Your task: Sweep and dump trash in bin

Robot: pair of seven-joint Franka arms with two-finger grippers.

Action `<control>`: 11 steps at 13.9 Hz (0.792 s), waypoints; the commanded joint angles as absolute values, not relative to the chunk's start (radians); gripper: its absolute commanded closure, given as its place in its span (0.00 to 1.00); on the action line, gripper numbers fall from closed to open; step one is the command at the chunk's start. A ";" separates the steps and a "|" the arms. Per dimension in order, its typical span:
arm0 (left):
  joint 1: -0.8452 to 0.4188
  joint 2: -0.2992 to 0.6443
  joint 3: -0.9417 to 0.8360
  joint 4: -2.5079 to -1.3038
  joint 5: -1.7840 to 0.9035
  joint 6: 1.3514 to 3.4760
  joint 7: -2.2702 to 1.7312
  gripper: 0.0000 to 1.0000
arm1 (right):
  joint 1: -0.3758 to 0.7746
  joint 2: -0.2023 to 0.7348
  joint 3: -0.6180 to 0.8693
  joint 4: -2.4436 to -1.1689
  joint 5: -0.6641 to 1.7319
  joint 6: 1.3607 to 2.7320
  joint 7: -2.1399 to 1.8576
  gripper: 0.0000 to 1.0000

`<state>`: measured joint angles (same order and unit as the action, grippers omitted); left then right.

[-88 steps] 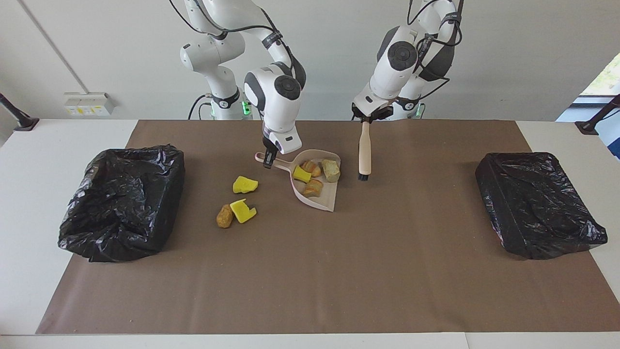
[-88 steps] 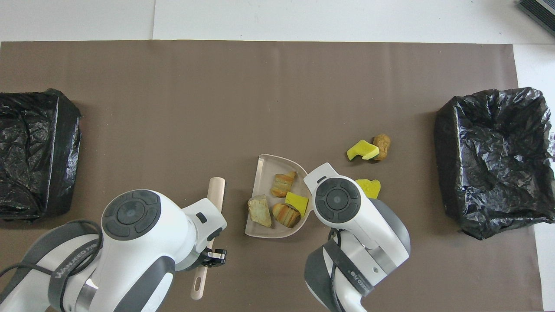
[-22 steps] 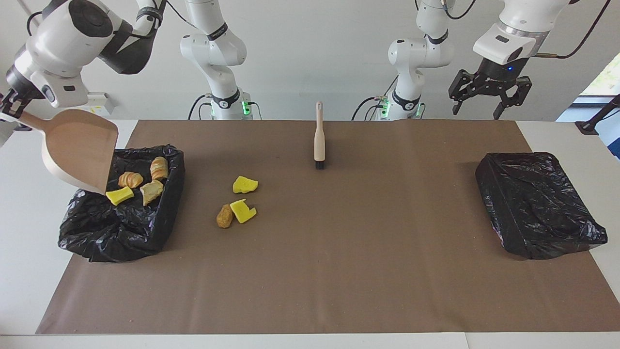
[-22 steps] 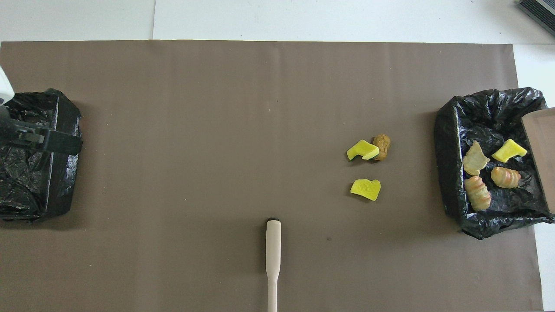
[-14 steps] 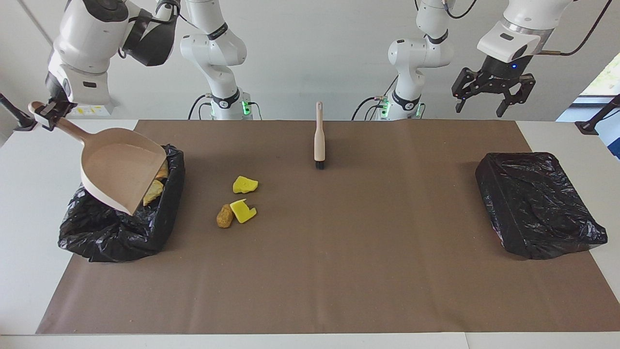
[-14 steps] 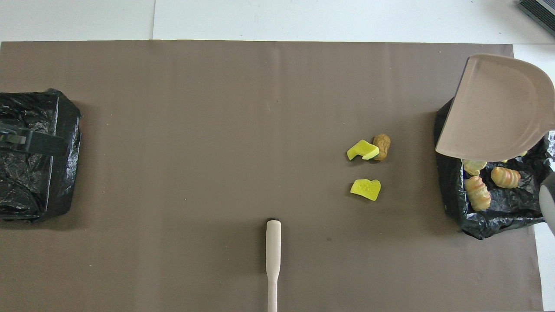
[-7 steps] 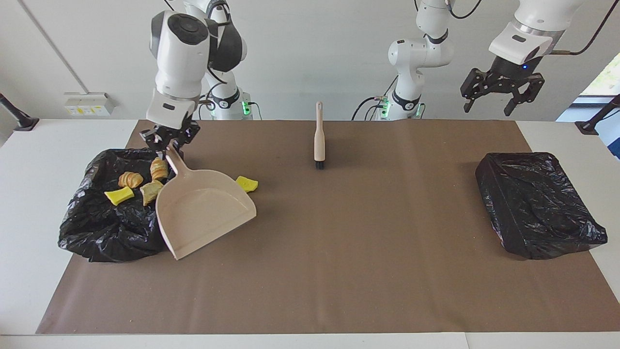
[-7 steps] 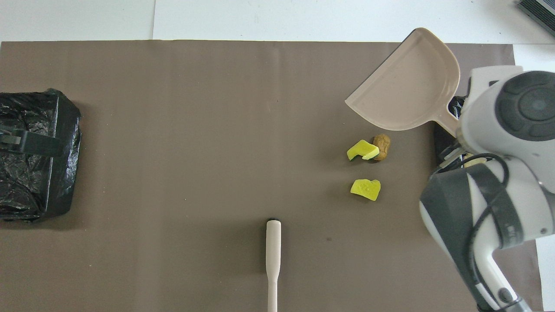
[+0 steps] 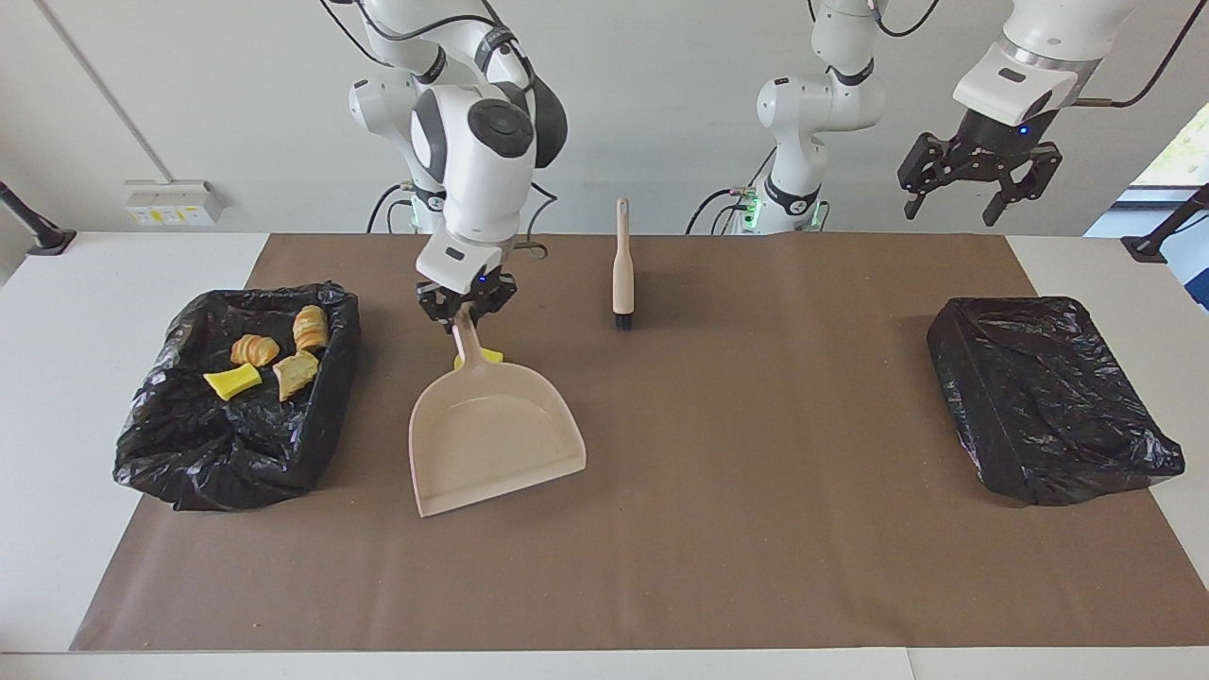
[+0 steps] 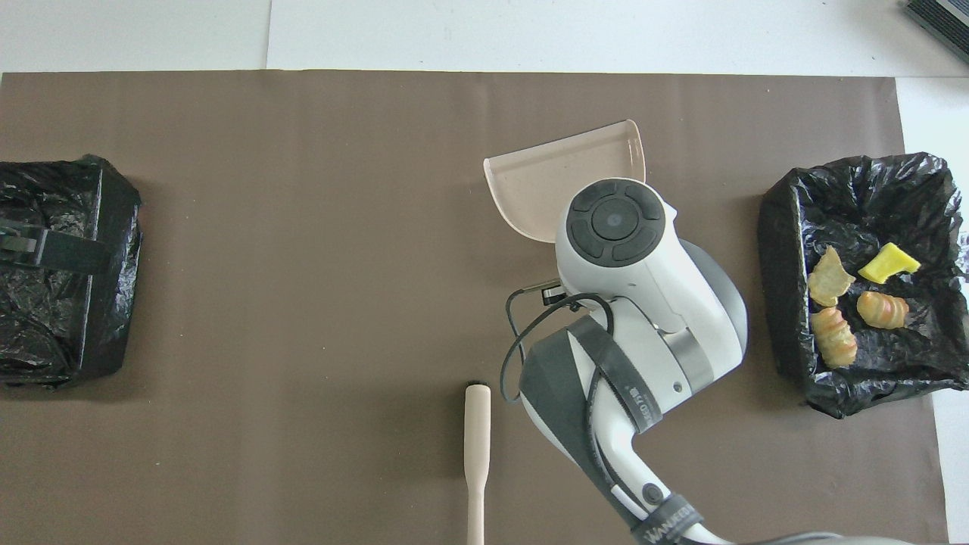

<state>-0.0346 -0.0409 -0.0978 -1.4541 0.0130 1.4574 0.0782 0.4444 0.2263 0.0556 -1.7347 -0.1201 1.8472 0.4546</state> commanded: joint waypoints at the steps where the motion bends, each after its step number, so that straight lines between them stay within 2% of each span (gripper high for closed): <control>1: -0.026 -0.046 -0.101 -1.443 0.025 1.437 0.087 0.00 | 0.489 0.352 0.051 -1.626 -0.023 1.917 0.674 1.00; 3: -0.026 -0.046 -0.101 -1.443 0.025 1.437 0.087 0.00 | 0.524 0.451 0.051 -1.534 0.037 1.933 0.797 1.00; 4: -0.028 -0.046 -0.101 -1.443 0.025 1.437 0.087 0.00 | 0.534 0.466 0.051 -1.528 0.066 1.968 0.817 1.00; 5: -0.028 -0.046 -0.101 -1.443 0.025 1.437 0.087 0.00 | 0.538 0.465 0.051 -1.538 0.083 2.029 0.816 1.00; 8: -0.026 -0.046 -0.101 -1.443 0.025 1.437 0.087 0.00 | 0.537 0.460 0.052 -1.604 0.083 2.068 0.802 1.00; 9: -0.026 -0.046 -0.101 -1.443 0.025 1.437 0.087 0.00 | 0.537 0.460 0.052 -1.612 0.083 2.072 0.790 0.95; 10: -0.028 -0.046 -0.101 -1.443 0.025 1.437 0.087 0.00 | 0.537 0.459 0.051 -1.620 0.083 2.074 0.779 0.71; 11: -0.028 -0.046 -0.101 -1.443 0.025 1.437 0.087 0.00 | 0.537 0.457 0.052 -1.621 0.078 2.068 0.752 0.03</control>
